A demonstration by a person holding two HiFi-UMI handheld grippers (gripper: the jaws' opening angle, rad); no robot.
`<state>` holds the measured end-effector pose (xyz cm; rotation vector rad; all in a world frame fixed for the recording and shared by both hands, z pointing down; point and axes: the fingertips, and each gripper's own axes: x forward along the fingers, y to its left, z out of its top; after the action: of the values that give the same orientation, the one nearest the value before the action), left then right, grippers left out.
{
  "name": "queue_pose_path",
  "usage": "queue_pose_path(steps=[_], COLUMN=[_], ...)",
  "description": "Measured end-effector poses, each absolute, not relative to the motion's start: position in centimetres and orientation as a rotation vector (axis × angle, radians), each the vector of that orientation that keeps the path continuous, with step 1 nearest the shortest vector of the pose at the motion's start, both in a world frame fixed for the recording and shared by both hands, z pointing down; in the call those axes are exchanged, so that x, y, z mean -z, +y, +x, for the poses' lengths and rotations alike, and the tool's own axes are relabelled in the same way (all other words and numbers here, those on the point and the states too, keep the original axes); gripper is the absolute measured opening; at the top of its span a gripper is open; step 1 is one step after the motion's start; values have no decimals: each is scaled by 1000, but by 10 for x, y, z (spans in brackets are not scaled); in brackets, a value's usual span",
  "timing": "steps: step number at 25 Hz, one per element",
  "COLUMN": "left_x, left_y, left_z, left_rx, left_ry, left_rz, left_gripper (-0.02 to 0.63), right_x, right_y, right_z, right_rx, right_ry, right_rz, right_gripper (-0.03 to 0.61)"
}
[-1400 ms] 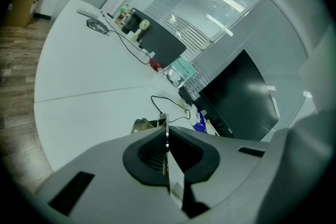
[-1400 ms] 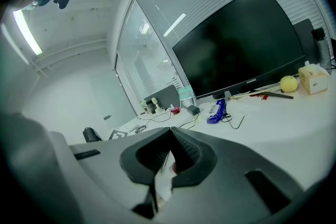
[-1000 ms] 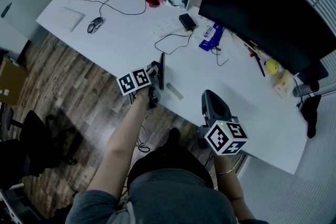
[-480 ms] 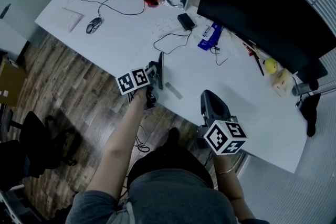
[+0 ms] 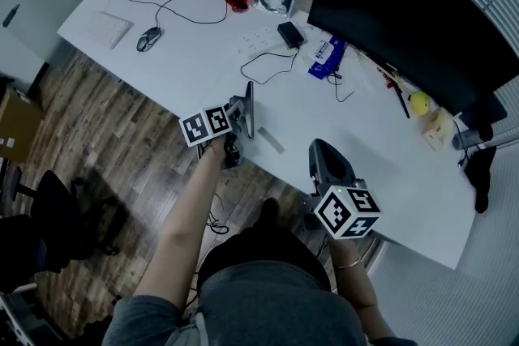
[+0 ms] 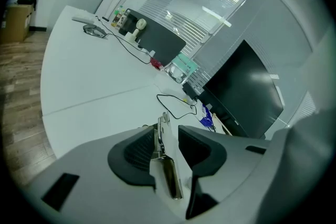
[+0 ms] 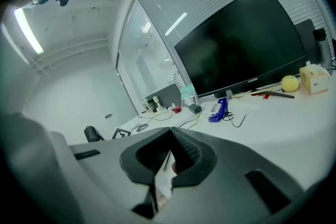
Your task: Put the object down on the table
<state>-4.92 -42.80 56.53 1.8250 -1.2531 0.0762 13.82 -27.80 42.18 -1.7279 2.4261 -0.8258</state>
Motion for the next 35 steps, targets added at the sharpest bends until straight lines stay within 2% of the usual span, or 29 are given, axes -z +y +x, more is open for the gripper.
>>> queue_pose_path(steps=[15,25,35], left_x=[-518,-463,-438], left_y=[-406,-375,-337], left_z=[-89,-76,-72], left_rx=[-205,-246,-282], left_ry=[-1487,-1529,-1520], left_rz=[2031,2271,2385], left_gripper=[129,76,55], right_x=[-420,-419,-417], right_y=[-278,-279,-275], right_z=[121,114,107], right_rx=[798,774,721], right_ry=[2475,2486,2521], right_rz=[-1712,-1737,-1751], right_gripper=[3,3,3])
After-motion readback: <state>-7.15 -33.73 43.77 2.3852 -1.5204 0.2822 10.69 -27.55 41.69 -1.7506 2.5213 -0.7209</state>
